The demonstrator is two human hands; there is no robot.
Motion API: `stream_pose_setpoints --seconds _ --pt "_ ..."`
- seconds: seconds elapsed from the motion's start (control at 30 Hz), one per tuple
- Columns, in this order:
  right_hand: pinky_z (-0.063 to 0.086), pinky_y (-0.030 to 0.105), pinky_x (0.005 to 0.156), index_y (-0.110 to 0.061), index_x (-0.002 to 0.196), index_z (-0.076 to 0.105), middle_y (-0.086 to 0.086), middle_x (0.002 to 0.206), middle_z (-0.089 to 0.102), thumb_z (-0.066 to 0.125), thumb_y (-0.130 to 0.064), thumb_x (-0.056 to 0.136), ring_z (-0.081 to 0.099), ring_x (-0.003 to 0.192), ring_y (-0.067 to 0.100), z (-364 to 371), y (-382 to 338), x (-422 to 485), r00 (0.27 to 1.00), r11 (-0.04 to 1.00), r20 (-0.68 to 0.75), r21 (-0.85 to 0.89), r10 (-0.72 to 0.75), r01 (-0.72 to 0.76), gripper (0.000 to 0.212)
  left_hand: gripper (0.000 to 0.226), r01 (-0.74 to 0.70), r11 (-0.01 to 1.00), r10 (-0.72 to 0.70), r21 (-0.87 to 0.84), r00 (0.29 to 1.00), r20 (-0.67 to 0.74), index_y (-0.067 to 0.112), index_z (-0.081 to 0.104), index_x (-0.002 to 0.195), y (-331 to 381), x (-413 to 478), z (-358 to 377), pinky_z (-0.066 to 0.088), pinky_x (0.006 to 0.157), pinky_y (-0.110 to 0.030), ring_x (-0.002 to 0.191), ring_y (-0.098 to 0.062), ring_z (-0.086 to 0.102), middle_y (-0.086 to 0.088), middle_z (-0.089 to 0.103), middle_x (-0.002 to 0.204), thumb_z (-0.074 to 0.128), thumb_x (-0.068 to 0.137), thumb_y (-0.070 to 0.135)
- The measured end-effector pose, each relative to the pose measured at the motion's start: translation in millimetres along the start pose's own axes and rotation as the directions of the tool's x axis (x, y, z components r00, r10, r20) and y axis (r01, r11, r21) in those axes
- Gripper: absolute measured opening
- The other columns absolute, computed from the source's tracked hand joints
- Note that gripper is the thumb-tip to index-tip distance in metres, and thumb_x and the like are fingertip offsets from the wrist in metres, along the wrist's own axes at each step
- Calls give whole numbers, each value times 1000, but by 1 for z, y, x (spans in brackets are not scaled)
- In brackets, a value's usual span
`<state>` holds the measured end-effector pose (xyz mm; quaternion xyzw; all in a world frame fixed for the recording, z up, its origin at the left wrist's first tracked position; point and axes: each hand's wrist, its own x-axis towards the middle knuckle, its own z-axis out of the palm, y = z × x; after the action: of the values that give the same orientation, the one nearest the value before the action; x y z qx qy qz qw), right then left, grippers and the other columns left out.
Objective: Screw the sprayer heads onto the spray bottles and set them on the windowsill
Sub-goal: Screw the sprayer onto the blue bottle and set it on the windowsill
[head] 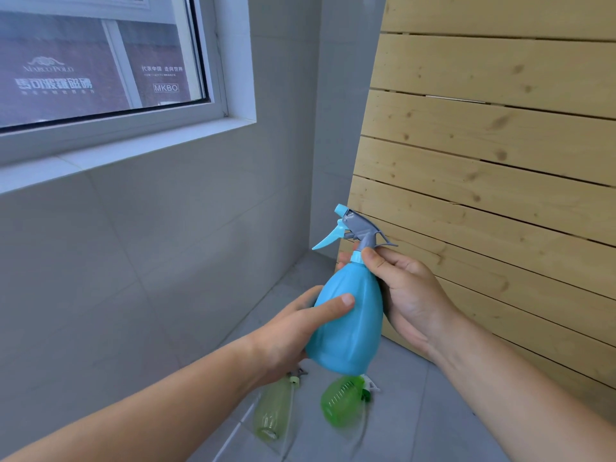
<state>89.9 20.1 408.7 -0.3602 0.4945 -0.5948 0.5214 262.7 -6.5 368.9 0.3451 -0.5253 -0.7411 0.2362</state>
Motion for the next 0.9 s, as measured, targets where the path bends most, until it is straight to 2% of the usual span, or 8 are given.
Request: stream_pose_setpoints --seconds 0.1,0.2,0.3,0.43,0.53,0.63,0.77,0.9 --pt "53 38 97 -16 117 69 6 112 76 64 -30 92 70 107 19 1 5 -1 996 980 29 -181 -80 84 29 73 -53 998 52 -22 997 -59 24 59 136 3 1 -7 53 105 -52 123 -32 68 -9 72 133 76 74 57" --pt "56 27 90 -23 119 67 -3 108 78 64 -24 93 71 106 14 9 8 -4 991 959 88 -256 -100 119 26 71 -121 992 115 -22 978 -175 25 60 133 12 -1 -17 53 107 -54 119 -27 71 -5 74 128 75 74 60" --pt "55 29 91 -32 125 62 -4 113 76 63 -22 93 70 108 13 24 10 -4 966 921 218 -330 -140 208 33 70 -187 982 185 18 954 -237 28 61 128 22 -5 -31 50 109 -56 118 -24 71 -1 76 124 74 70 64" --pt "53 32 94 -41 139 48 -8 118 72 66 -39 85 68 111 10 47 2 9 941 888 285 -363 -182 282 58 65 -246 969 233 -20 938 -258 25 61 128 42 -7 -49 50 108 -57 122 -30 68 -6 74 128 68 71 55" --pt "55 36 96 -42 144 43 -9 110 72 67 -46 76 70 104 9 69 -9 29 939 880 293 -379 -181 288 73 49 -301 954 287 -6 917 -277 28 62 130 63 -10 -71 54 105 -50 121 -27 69 -4 74 128 64 82 37" --pt "54 35 97 -42 143 44 -5 111 71 67 -36 86 70 103 8 97 -24 63 927 872 313 -372 -204 318 62 35 -392 916 397 83 863 -314 29 62 131 93 -10 -98 58 97 -36 118 -19 71 1 75 125 62 97 22" --pt "53 40 99 -36 145 44 2 119 69 64 -28 92 69 108 14 143 -49 126 915 877 309 -321 -259 357 57 36 -456 849 526 266 776 -347 26 60 134 146 7 -140 60 90 -26 105 -14 73 4 76 108 63 100 14" --pt "54 35 94 -32 142 46 -4 119 67 65 -38 90 67 108 16 187 -81 188 895 824 283 -364 -345 433 56 48 -395 838 541 377 692 -478 14 53 138 203 32 -180 56 80 -24 104 -16 72 -5 72 122 71 95 27"
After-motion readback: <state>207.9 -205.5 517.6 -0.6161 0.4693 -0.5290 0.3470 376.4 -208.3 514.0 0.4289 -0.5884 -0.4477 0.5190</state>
